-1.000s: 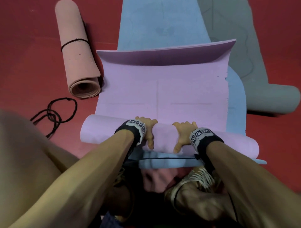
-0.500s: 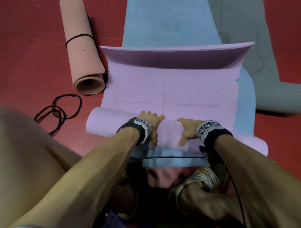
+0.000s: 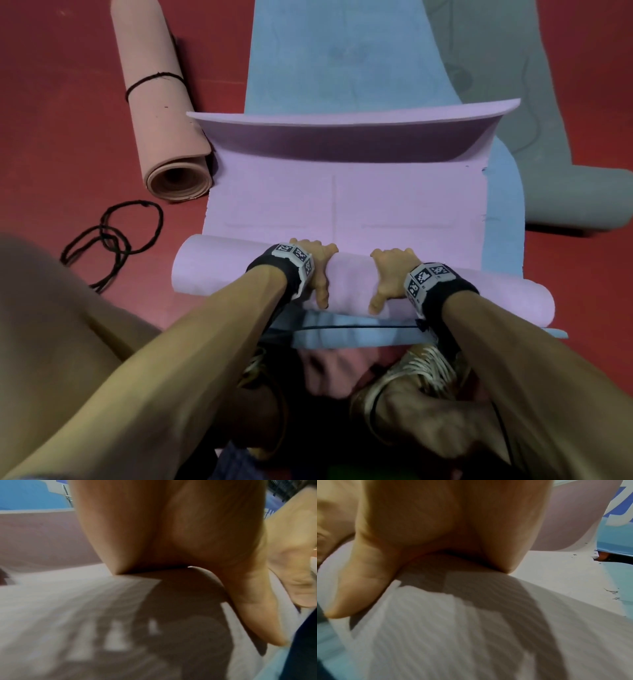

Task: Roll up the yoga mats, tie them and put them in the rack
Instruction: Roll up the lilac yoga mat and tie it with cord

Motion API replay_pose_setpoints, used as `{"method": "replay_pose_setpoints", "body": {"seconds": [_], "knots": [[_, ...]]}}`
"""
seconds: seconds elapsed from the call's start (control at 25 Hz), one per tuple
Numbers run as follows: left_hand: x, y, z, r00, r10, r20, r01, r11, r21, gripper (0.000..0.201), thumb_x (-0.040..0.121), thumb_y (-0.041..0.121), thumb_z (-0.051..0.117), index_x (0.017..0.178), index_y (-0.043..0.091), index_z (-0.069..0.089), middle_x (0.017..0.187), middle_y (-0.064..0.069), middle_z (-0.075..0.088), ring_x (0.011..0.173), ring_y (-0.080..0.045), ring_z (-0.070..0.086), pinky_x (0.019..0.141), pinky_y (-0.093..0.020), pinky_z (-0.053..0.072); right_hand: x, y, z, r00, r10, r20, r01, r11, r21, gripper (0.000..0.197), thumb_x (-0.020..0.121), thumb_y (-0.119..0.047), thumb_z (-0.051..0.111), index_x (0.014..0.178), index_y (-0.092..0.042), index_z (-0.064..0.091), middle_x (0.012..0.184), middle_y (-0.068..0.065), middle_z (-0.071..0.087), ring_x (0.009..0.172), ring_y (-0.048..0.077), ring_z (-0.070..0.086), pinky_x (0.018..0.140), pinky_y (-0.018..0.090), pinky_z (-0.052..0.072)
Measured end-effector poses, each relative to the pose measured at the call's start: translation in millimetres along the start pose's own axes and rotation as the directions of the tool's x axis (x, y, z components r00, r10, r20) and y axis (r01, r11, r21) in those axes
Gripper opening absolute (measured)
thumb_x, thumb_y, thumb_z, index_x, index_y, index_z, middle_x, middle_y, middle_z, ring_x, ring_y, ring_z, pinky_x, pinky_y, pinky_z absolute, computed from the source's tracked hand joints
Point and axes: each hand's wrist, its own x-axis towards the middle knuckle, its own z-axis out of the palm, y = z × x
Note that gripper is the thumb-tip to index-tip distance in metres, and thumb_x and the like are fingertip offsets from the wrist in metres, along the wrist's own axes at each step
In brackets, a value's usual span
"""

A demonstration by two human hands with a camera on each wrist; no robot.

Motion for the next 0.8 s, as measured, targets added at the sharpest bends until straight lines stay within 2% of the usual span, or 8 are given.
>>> {"method": "replay_pose_setpoints", "body": {"seconds": [0.12,0.2,0.28,0.36,0.44,0.52,0.68,0.8], "knots": [[-7,-3,6,0.998,0.013,-0.067,-0.01,0.999,0.048,0.108,0.049,0.052,0.089,0.139,0.03,0.033,0.126,-0.005,0.049,0.121,-0.03,0.046,0.103,-0.049,0.029,10,6,-15,0.992,-0.004,0.125,-0.005,0.998,0.07,0.082,0.049,-0.047,0.093,0.116,-0.015,0.057,0.112,0.004,0.066,0.101,0.026,0.061,0.08,0.032,0.048],[-11,-1,11,0.995,0.007,-0.096,0.005,0.993,0.122,0.119,0.051,0.053,0.088,0.146,0.028,0.022,0.135,-0.008,0.044,0.126,-0.031,0.042,0.107,-0.052,0.028,16,8,-24,0.979,-0.014,0.205,-0.008,0.994,0.109,0.077,0.05,-0.043,0.094,0.115,-0.016,0.061,0.112,0.003,0.068,0.101,0.024,0.062,0.083,0.032,0.053],[-11,-1,9,0.993,0.0,-0.115,0.014,0.993,0.115,0.11,0.049,0.049,0.089,0.139,0.027,0.03,0.129,-0.007,0.048,0.12,-0.03,0.046,0.102,-0.049,0.032,19,7,-27,0.97,-0.028,0.241,-0.001,0.993,0.118,0.076,0.051,-0.04,0.094,0.116,-0.014,0.063,0.113,0.004,0.069,0.103,0.024,0.064,0.088,0.034,0.054],[-7,-1,0,0.996,0.014,-0.083,-0.01,0.998,0.056,0.094,0.045,0.045,0.091,0.124,0.029,0.042,0.116,-0.004,0.055,0.108,-0.027,0.052,0.092,-0.043,0.034,20,9,-25,0.968,-0.025,0.248,-0.014,0.988,0.156,0.081,0.053,-0.037,0.094,0.121,-0.014,0.057,0.117,0.004,0.067,0.106,0.026,0.062,0.092,0.036,0.052],[-4,-4,-9,0.999,0.009,-0.035,-0.01,1.0,-0.014,0.085,0.039,0.042,0.092,0.111,0.032,0.048,0.104,0.004,0.061,0.097,-0.023,0.057,0.081,-0.036,0.034,18,10,-19,0.977,-0.037,0.211,-0.011,0.975,0.224,0.09,0.053,-0.036,0.094,0.128,-0.019,0.047,0.12,0.002,0.062,0.109,0.026,0.059,0.096,0.039,0.048],[-2,-5,-14,1.0,0.013,0.012,-0.012,0.997,-0.08,0.079,0.038,0.038,0.094,0.104,0.035,0.051,0.092,0.013,0.064,0.092,-0.019,0.061,0.074,-0.029,0.037,15,13,-12,0.987,-0.046,0.151,0.005,0.966,0.259,0.092,0.051,-0.041,0.093,0.127,-0.023,0.044,0.119,0.001,0.062,0.107,0.027,0.059,0.098,0.043,0.046],[-1,0,-14,0.999,0.043,0.017,-0.04,0.991,-0.126,0.079,0.036,0.037,0.094,0.103,0.037,0.054,0.08,0.02,0.063,0.084,-0.014,0.062,0.072,-0.025,0.039,4,21,-5,0.988,-0.054,0.143,0.013,0.962,0.272,0.091,0.056,-0.042,0.093,0.129,-0.023,0.043,0.118,0.0,0.061,0.11,0.027,0.059,0.099,0.044,0.045],[-4,12,-11,0.998,0.069,-0.004,-0.069,0.991,-0.115,0.078,0.041,0.036,0.094,0.107,0.037,0.053,0.086,0.015,0.065,0.086,-0.017,0.059,0.077,-0.029,0.036,-2,27,-8,0.978,-0.033,0.205,-0.019,0.97,0.242,0.095,0.055,-0.042,0.094,0.132,-0.021,0.041,0.121,0.001,0.06,0.113,0.027,0.057,0.101,0.045,0.045]]}}
